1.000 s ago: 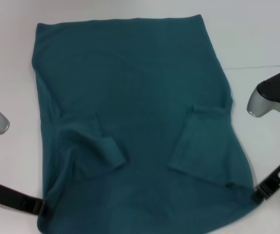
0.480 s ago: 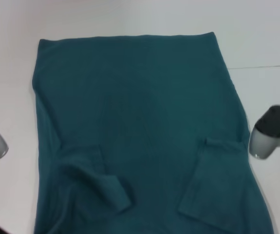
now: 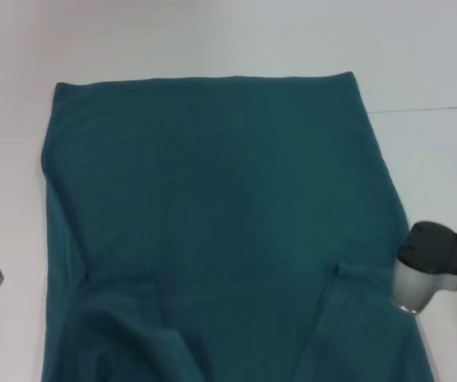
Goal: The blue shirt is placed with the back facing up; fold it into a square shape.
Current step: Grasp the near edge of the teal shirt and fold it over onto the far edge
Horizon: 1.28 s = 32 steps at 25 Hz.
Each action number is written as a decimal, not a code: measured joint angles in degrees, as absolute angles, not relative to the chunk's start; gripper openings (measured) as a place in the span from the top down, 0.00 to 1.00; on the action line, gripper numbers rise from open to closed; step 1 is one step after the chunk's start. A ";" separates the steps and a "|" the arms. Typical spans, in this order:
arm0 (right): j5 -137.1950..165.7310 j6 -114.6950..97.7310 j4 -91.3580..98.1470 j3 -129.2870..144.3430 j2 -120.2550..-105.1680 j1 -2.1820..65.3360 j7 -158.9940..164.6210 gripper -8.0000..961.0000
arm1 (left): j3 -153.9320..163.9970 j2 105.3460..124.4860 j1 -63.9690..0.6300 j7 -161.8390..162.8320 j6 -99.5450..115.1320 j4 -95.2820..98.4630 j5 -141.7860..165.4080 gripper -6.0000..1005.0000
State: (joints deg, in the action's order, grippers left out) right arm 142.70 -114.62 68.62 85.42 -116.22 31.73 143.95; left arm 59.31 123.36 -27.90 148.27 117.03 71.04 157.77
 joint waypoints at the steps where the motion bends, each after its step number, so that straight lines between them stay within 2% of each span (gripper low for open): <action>1: 141.89 -114.45 68.77 85.82 -115.84 31.33 144.12 0.93 | 59.30 123.36 -27.89 148.27 117.37 71.06 157.78 0.98; 6: 141.87 -114.19 69.70 81.03 -115.31 30.76 142.04 0.93 | 55.39 123.30 -28.08 146.60 117.33 71.06 157.27 0.98; 12: 142.18 -113.77 69.56 68.66 -113.36 30.75 137.80 0.93 | 41.86 122.83 -28.55 142.86 116.24 70.79 154.27 0.98; 15: 142.27 -113.66 69.55 64.34 -112.87 31.01 136.62 0.93 | 38.49 122.77 -27.73 142.29 115.57 70.66 152.26 0.98; 20: 142.34 -112.83 69.68 58.94 -112.80 32.18 136.01 0.93 | 32.81 123.04 -26.47 141.78 115.43 70.71 146.45 0.98; 26: 142.34 -109.46 69.56 53.65 -112.78 33.64 135.94 0.93 | 25.14 121.92 -26.44 141.59 113.75 69.40 137.86 0.98; 32: 142.27 -104.62 68.85 50.46 -113.41 36.12 136.53 0.93 | 24.46 121.01 -28.34 141.84 109.50 66.42 134.07 0.98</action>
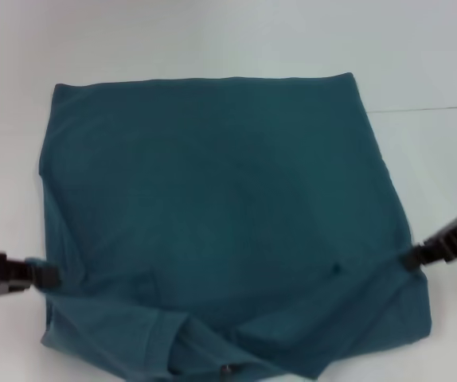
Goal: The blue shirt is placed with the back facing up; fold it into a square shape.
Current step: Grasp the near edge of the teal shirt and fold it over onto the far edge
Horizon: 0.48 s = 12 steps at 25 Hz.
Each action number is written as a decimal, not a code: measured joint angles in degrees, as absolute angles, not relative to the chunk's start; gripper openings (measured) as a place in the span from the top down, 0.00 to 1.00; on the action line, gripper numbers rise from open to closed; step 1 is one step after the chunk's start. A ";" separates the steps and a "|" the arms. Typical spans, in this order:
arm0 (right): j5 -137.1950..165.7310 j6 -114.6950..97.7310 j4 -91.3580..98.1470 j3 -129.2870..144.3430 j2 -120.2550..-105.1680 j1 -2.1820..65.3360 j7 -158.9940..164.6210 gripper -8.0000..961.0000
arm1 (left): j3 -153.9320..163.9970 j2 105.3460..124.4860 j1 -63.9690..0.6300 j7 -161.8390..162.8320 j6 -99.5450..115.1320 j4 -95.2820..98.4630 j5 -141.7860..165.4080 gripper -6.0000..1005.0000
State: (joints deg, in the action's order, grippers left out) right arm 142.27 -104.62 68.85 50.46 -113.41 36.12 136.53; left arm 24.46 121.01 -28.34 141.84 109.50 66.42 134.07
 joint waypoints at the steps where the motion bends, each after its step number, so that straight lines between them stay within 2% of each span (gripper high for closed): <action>1: 142.32 -103.59 68.30 50.27 -113.37 36.66 136.84 0.94 | 24.41 120.79 -28.75 141.89 108.62 65.78 133.51 0.98; 7: 142.39 -98.66 66.28 48.39 -113.01 39.01 138.41 0.94 | 24.25 118.94 -30.55 141.90 101.84 59.27 127.71 0.98; 12: 142.33 -93.43 66.07 47.46 -112.94 39.34 139.44 0.94 | 24.58 118.77 -31.19 140.53 96.02 56.59 124.79 0.98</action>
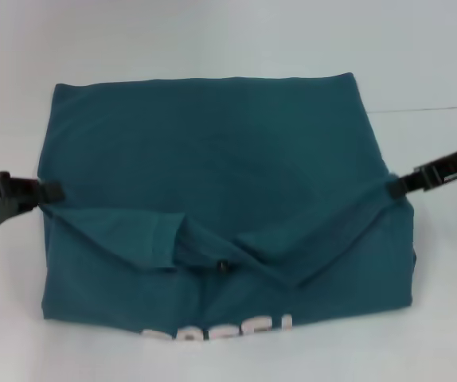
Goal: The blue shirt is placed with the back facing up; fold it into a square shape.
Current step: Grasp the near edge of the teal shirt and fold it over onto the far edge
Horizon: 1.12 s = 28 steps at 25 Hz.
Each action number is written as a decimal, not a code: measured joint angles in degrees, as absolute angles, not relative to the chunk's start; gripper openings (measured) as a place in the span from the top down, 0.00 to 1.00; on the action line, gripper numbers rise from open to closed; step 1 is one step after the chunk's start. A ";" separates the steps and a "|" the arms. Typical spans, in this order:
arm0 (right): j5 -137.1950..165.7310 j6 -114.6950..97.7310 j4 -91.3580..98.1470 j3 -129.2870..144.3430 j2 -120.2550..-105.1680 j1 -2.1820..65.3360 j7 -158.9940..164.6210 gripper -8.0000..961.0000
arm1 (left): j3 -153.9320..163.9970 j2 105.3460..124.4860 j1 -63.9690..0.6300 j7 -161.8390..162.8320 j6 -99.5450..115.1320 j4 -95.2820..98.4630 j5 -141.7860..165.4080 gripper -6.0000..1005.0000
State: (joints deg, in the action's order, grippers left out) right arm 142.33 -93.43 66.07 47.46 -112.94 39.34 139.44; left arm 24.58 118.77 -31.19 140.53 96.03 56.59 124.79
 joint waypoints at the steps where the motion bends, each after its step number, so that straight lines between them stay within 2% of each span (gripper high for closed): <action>1: 142.24 -92.12 65.94 47.32 -112.91 39.42 139.76 0.94 | 24.54 118.78 -31.38 139.99 94.82 55.64 124.18 0.98; 7: 142.05 -85.04 65.46 46.83 -113.38 39.93 139.96 0.94 | 24.50 118.73 -31.86 137.76 87.50 52.08 120.35 0.98; 21: 142.63 -67.95 58.76 47.40 -114.01 41.90 139.72 0.94 | 25.15 120.15 -34.59 133.51 74.41 46.86 117.94 0.98; 28: 143.57 -60.65 56.03 47.96 -114.70 42.19 139.99 0.94 | 26.91 121.90 -35.84 132.04 67.42 46.51 117.94 0.98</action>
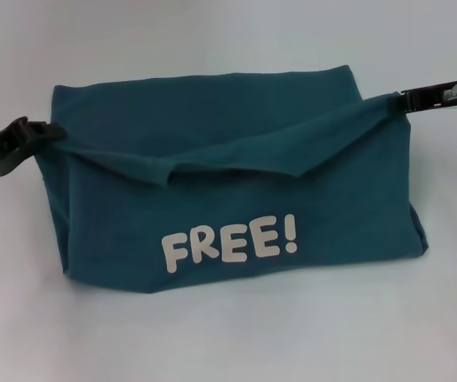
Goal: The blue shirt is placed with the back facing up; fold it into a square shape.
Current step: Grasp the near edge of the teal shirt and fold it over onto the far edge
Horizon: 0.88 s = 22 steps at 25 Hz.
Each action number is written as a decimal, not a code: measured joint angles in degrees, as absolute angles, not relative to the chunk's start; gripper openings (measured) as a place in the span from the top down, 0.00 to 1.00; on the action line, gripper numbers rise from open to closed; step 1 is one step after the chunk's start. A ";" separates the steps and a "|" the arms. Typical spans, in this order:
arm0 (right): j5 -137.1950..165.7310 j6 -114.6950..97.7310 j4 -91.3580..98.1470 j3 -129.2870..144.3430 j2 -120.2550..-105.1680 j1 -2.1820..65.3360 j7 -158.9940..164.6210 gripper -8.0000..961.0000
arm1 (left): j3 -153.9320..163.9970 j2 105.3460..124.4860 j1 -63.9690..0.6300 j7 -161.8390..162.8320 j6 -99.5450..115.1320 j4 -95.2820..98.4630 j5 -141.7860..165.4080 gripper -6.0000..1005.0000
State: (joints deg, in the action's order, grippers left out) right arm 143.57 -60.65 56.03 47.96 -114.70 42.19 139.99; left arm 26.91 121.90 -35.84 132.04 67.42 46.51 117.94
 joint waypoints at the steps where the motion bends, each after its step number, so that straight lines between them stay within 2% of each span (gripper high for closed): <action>1: 143.57 -60.07 55.90 47.97 -114.78 42.22 139.95 0.94 | 27.33 121.99 -36.02 132.00 66.68 46.50 117.94 0.98; 16: 143.49 -51.15 51.22 49.03 -115.49 42.90 138.77 0.94 | 34.90 122.17 -38.07 131.95 56.10 44.25 118.01 0.96; 22: 143.24 -49.34 49.82 49.77 -116.23 43.06 137.72 0.94 | 36.79 122.11 -38.47 132.08 54.72 44.22 118.30 0.96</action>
